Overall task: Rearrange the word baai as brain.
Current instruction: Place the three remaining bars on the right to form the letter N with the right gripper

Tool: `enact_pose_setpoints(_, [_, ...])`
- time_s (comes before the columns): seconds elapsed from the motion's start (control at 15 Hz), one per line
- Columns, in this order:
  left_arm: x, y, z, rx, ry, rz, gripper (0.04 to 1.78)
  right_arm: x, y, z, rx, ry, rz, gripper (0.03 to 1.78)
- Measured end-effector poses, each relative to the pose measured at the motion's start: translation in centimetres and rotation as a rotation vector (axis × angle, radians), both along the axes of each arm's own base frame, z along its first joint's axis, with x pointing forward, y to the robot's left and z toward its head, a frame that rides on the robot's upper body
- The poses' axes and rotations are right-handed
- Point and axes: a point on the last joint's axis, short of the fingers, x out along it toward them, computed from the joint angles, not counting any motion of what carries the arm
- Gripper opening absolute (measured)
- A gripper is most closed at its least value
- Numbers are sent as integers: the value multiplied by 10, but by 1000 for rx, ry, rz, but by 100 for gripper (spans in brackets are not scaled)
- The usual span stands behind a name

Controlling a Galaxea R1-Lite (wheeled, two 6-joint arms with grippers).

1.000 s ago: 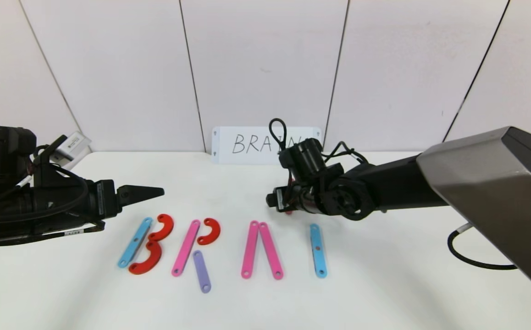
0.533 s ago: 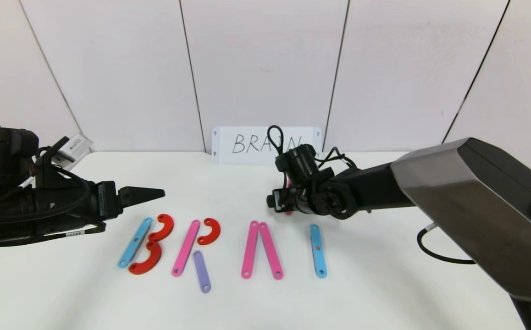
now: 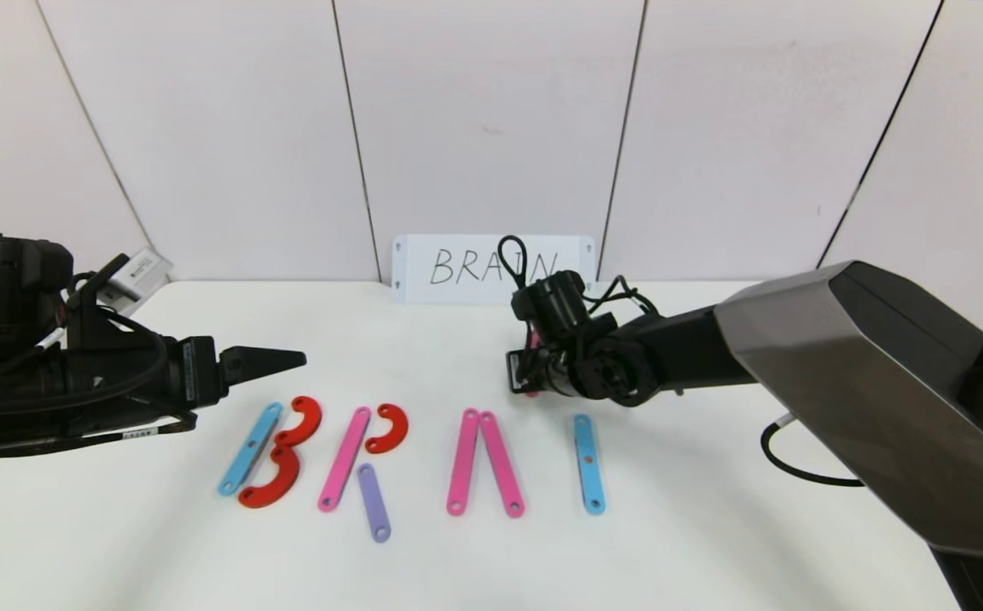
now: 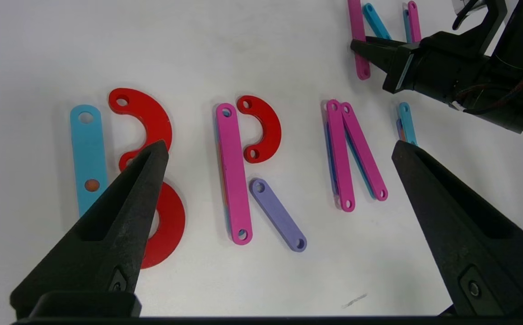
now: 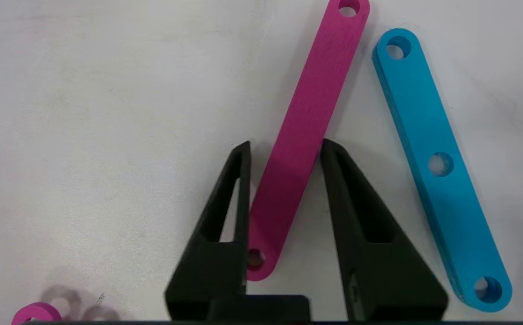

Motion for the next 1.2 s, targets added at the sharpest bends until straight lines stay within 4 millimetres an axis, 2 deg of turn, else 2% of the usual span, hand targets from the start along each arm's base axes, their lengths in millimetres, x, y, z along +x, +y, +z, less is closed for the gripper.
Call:
enact_pose_setpoints(0.13, [0,0,0,0,1,0,174,0,0,0,0,1,0,29])
enact_pose_setpoints(0.53, [0,0,-1,-1,5,-3,174,-3,-4,9,-4,-7,-11,28])
enact_pose_setpoints(0.87, [1,-1,-3,0,10,-3,174,-22,-23,52,29,-62,-28,28])
enact_pose_setpoints(1.2, [1,-1,-3,0,13,-4,174,-61,-68,92,43,-84,-93,28])
